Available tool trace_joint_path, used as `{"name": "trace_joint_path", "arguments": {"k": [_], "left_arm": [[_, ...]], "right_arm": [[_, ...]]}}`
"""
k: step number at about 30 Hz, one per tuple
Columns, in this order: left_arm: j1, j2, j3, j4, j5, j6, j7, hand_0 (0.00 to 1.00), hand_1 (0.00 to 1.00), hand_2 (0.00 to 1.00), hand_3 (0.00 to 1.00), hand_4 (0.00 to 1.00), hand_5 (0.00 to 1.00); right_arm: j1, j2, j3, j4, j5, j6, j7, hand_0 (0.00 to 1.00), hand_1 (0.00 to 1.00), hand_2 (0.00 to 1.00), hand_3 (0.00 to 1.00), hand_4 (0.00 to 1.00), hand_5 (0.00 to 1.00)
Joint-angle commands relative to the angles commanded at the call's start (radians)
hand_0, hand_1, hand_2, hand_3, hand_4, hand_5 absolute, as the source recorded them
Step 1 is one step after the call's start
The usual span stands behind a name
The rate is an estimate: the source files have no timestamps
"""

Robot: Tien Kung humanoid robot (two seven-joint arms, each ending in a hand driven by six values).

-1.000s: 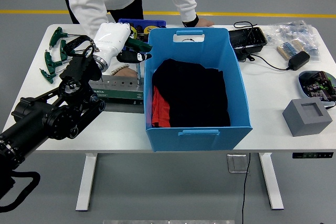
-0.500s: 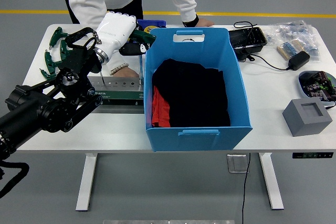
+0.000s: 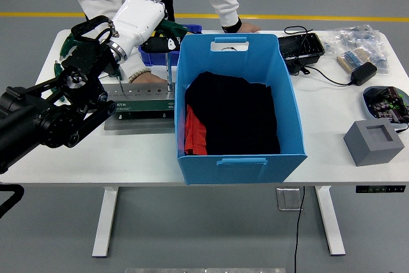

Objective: Lift tool from toolbox,place it in box,lift tool from toolbox,place it in box

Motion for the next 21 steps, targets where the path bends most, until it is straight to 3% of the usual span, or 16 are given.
{"name": "trace_joint_path", "arguments": {"k": [10, 21], "left_arm": [[0.009, 0.018, 0.035, -0.053, 0.062, 0.015, 0.01, 0.226, 0.049, 0.056, 0.049, 0.597, 0.46], [0.061, 0.053, 0.047, -0.127, 0.148, 0.092, 0.072, 0.227, 0.052, 0.061, 0.052, 0.603, 0.465]], "right_arm": [[0.0, 0.001, -0.001, -0.001, 0.002, 0.0, 0.001, 0.685, 0.667, 0.724, 0.571, 0.774, 0.698], [-0.002, 0.003, -0.003, -0.001, 0.005, 0.0, 0.001, 0.685, 0.668, 0.724, 0.571, 0.774, 0.698]]}}
